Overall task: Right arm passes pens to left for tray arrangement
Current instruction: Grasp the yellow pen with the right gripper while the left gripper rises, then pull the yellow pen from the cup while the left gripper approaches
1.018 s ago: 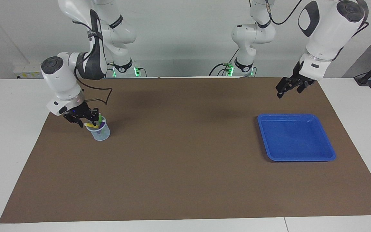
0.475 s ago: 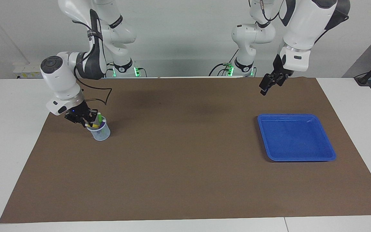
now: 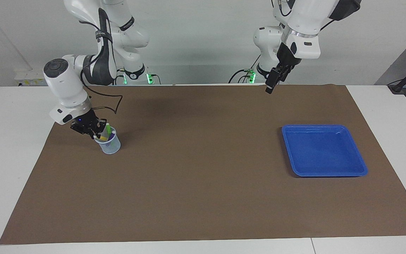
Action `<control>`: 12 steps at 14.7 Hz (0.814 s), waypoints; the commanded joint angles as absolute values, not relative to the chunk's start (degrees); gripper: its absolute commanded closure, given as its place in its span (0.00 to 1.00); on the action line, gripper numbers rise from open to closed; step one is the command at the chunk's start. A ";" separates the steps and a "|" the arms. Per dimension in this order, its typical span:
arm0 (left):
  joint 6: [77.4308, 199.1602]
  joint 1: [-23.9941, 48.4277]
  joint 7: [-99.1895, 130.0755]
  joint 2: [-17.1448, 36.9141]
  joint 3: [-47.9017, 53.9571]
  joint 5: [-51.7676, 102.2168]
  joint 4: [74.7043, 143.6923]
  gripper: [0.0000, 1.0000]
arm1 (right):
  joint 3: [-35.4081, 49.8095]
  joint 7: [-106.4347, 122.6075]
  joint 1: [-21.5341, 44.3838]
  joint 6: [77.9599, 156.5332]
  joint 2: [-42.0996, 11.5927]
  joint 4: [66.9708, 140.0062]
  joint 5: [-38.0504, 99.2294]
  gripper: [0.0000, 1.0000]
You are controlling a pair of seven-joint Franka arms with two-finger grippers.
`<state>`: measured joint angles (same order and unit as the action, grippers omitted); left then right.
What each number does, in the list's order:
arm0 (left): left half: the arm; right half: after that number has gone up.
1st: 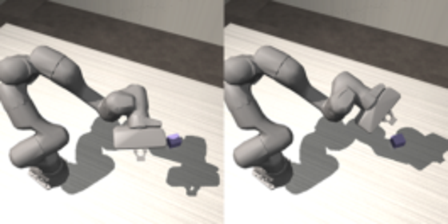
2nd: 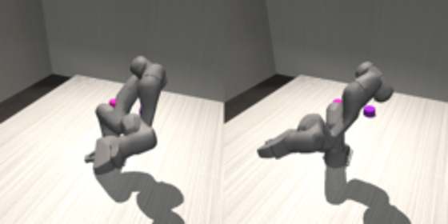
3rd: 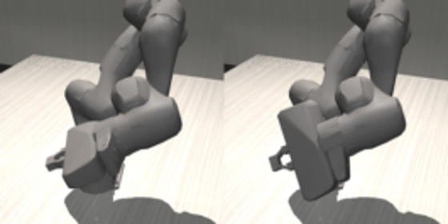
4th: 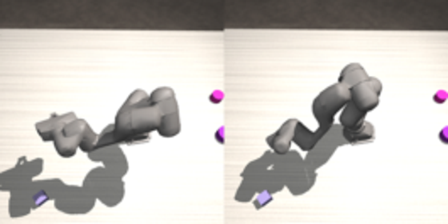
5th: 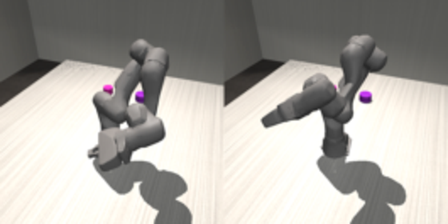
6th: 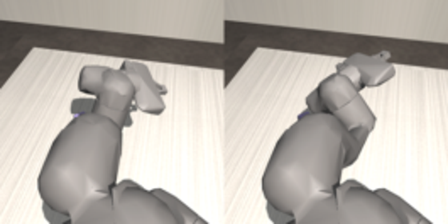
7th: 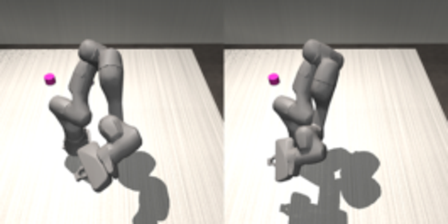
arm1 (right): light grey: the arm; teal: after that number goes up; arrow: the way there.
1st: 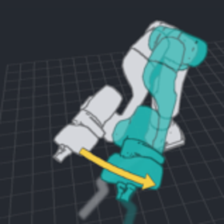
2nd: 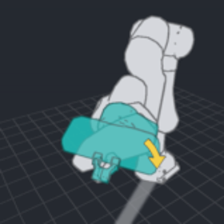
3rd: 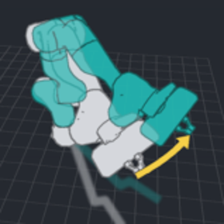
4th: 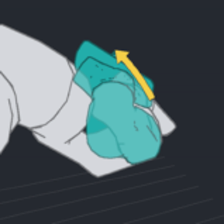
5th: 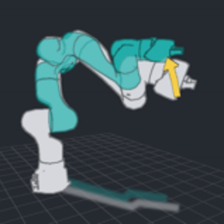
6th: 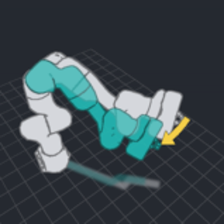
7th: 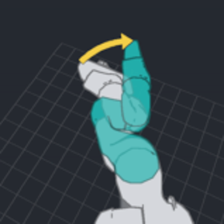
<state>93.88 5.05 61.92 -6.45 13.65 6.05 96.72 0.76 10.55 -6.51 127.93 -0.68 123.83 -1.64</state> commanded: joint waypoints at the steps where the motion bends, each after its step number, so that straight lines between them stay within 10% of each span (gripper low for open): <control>1: 95.71 3.87 62.75 -9.23 13.27 7.29 100.98 0.00 | 1.05 9.58 -6.68 124.21 -0.62 123.41 -1.58 1.00; 12: 104.48 4.66 63.28 -14.50 13.36 14.23 113.19 0.00 | 1.49 10.20 -6.50 112.95 5.44 119.45 -1.49 1.00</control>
<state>100.33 4.24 62.26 -12.57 13.62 11.84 109.61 1.14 10.52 -6.33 115.65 3.59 119.88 -1.62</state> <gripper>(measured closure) 0.000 0.806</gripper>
